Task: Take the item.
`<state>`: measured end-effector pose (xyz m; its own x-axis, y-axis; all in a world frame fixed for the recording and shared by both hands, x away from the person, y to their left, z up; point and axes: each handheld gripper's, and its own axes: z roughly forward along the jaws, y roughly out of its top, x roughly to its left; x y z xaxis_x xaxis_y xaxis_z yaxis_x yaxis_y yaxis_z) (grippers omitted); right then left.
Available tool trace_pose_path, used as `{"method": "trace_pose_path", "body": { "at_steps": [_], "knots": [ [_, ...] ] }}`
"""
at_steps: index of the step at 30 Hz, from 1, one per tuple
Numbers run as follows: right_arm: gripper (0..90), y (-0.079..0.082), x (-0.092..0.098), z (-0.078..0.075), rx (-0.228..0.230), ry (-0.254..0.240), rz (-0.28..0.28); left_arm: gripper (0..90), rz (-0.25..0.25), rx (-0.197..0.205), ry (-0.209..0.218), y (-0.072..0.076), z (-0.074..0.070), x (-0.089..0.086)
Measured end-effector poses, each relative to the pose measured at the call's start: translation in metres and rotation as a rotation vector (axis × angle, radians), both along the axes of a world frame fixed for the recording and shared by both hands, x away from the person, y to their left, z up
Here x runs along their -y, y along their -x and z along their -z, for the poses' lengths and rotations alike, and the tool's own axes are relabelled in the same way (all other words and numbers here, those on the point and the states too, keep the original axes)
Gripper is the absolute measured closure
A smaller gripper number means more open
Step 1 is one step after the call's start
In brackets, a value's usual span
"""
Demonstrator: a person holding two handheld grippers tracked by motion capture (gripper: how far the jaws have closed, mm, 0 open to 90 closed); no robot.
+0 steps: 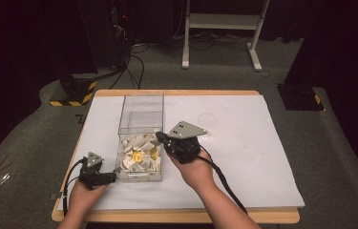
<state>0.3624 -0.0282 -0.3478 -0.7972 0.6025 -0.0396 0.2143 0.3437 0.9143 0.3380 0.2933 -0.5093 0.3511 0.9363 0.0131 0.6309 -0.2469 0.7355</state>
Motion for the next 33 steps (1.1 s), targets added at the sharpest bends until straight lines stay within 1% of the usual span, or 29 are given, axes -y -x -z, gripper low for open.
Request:
{"method": "trace_pose_path", "body": {
  "at_steps": [14,22,27,33],
  "knots": [
    [89.3,-0.004,0.01,-0.004,0.015,-0.006,0.033,16.8,-0.001,0.001,0.002,0.0,0.0,0.0],
    [89.3,-0.007,0.018,-0.005,0.029,0.002,0.059,16.8,-0.001,0.001,0.002,0.0,0.0,0.0],
    [89.4,-0.009,0.024,-0.004,0.032,0.003,0.083,16.8,-0.001,0.001,0.002,0.0,0.0,0.0],
    [89.4,-0.014,0.032,-0.004,0.049,0.012,0.12,16.8,-0.001,0.001,0.002,0.0,0.0,0.0]
  ]
}}
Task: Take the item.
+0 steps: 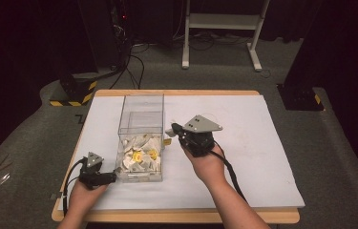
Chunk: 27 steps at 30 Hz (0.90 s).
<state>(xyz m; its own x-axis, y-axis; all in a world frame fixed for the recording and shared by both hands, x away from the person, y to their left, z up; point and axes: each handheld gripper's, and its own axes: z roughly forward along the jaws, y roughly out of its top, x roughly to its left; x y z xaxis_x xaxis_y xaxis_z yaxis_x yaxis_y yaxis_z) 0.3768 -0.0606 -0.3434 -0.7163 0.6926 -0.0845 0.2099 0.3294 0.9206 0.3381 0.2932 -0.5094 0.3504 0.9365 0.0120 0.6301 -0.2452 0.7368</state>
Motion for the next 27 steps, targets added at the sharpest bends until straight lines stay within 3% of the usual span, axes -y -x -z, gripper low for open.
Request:
{"method": "trace_pose_path", "body": {
  "at_steps": [27],
  "knots": [
    [89.3,-0.034,0.043,0.007,0.008,0.028,0.171,16.8,0.0,0.0,0.0,0.0,0.0,0.0]
  ]
}}
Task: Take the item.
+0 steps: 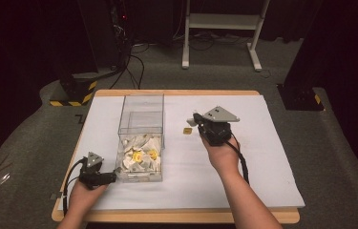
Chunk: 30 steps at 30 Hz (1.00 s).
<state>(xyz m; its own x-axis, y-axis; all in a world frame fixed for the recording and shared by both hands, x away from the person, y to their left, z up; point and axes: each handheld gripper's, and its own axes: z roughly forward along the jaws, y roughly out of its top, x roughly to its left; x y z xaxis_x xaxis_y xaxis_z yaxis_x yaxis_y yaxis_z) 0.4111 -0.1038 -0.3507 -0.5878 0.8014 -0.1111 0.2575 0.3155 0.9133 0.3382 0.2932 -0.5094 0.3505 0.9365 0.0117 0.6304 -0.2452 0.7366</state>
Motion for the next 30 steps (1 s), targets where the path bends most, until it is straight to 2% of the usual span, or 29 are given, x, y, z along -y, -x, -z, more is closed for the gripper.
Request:
{"method": "trace_pose_path", "body": {
  "at_steps": [19,30],
  "knots": [
    [89.3,-0.025,0.018,0.002,-0.012,-0.002,0.083,16.8,0.001,0.001,-0.002,0.0,0.0,0.0],
    [89.3,-0.043,0.029,-0.008,-0.006,0.021,0.134,16.8,0.001,0.0,-0.002,0.0,0.0,0.0]
  ]
}}
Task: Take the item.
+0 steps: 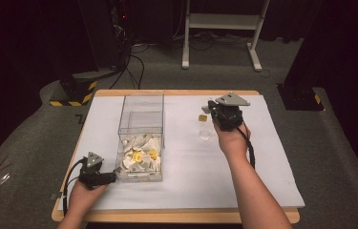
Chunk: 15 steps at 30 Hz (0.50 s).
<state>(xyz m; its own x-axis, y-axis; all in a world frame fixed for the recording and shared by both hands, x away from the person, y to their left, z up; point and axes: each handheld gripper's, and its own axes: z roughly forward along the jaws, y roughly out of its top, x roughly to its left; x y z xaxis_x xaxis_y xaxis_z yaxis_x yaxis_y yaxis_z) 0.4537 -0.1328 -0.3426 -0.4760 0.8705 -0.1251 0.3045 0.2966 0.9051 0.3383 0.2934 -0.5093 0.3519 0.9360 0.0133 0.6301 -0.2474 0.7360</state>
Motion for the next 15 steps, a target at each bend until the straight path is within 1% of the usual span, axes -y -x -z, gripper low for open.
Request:
{"method": "trace_pose_path", "body": {
  "at_steps": [8,12,15],
  "knots": [
    [89.3,-0.007,0.003,-0.004,0.005,0.01,0.023,16.8,0.0,0.0,-0.001,0.0,0.0,0.0],
    [89.3,-0.013,0.005,0.0,-0.013,0.021,0.037,16.8,0.0,0.0,0.0,0.0,0.0,0.0],
    [89.3,-0.015,0.005,0.003,-0.018,0.027,0.04,16.8,-0.001,0.0,0.002,0.0,0.0,0.0]
  ]
}}
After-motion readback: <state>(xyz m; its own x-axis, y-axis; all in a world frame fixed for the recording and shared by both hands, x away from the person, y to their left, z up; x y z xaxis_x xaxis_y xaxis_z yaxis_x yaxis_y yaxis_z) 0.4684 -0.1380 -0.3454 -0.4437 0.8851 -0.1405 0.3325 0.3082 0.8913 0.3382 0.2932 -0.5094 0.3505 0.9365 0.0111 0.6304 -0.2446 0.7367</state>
